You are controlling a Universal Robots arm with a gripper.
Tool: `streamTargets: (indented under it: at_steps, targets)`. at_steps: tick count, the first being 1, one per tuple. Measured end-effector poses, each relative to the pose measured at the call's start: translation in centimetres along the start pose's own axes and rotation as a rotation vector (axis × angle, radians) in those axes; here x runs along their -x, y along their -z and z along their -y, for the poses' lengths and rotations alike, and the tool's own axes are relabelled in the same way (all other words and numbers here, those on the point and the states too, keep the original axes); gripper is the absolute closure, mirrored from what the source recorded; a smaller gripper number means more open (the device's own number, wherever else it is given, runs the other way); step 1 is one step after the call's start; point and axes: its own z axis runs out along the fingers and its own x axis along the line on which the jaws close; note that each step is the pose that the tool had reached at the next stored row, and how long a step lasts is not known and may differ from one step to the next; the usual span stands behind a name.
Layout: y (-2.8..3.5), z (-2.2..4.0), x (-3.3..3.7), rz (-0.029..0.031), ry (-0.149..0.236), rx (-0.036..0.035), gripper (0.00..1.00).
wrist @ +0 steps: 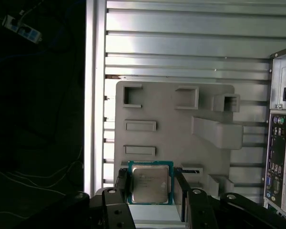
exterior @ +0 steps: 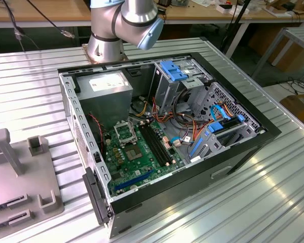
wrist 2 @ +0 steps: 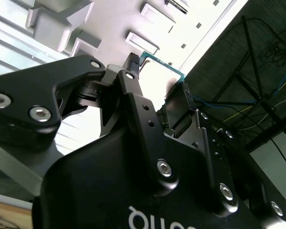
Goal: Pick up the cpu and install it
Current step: 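Pick up the cpu and move it towards the insertion slot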
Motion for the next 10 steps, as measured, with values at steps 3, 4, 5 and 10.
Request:
streamTargets:
  at_steps: [3, 4, 5, 10]
  targets:
    - [0.0, 0.0, 0.24, 0.0, 0.0, 0.0, 0.53]
    - [0.0, 0.0, 0.24, 0.0, 0.0, 0.0, 0.53]
    - [0.0, 0.0, 0.24, 0.0, 0.0, 0.0, 0.53]
    - [0.0, 0.01, 0.28, 0.0001, 0.0, 0.0, 0.53]
